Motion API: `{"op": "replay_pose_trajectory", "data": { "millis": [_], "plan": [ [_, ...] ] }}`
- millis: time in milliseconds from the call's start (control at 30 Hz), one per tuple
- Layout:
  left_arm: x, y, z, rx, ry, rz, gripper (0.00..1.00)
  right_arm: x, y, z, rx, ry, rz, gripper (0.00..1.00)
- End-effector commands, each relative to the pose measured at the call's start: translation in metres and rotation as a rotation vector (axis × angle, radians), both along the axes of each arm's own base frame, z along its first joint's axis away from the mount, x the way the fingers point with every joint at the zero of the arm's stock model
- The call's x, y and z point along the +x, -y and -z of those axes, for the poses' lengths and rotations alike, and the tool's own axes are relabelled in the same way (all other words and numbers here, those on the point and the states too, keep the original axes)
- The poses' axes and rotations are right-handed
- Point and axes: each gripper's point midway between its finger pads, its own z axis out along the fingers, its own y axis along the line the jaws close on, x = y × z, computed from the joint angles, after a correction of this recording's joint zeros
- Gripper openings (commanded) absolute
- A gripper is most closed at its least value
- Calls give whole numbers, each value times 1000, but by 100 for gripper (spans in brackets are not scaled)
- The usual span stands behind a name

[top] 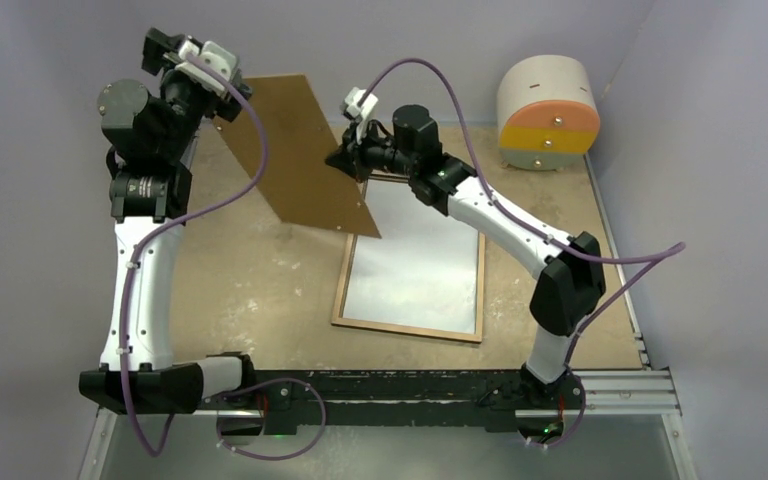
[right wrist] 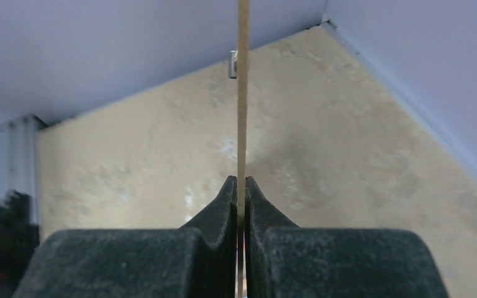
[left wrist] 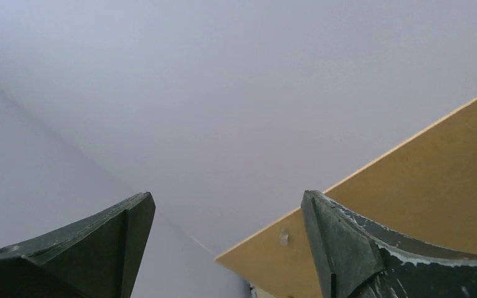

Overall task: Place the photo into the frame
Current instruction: Turn over the photo frame item on the photo frame.

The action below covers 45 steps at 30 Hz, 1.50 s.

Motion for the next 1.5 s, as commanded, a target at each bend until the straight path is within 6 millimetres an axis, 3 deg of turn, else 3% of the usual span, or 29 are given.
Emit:
{"op": "replay_pose_trajectory", "data": {
  "millis": [0, 200, 400, 533, 633, 767, 867, 1000, 1133, 1367, 1467],
  "plan": [
    [0, -36, -32, -197, 48, -156, 94, 11, 0, -36, 236, -279, -16, 0],
    [18, -59, 13, -205, -118, -202, 96, 38, 19, -24, 339, -480, 38, 0],
    [30, -85, 60, -198, -261, -234, 97, 52, 47, -29, 441, -616, 71, 0],
    [37, -96, 107, -166, -367, -261, 97, 53, 80, -17, 479, -791, 89, 0],
    [39, -98, 150, -130, -450, -261, 97, 39, 114, -4, 520, -915, 80, 0],
    [37, -84, 218, -103, -600, -178, 97, 19, 162, 26, 499, -1017, 155, 0],
    [35, -63, 266, -114, -729, -68, 90, -1, 189, 47, 476, -1073, 190, 0],
    [30, -39, 318, -85, -876, 8, 87, -25, 209, 78, 457, -1154, 204, 0],
    [24, -17, 345, -56, -921, 60, 87, -38, 225, 99, 415, -1185, 233, 0],
    [15, 13, 374, 3, -955, 121, 89, -48, 247, 122, 375, -1218, 289, 0],
    [12, 17, 384, 16, -972, 126, 89, -46, 258, 129, 407, -1242, 308, 0]
  ]
}}
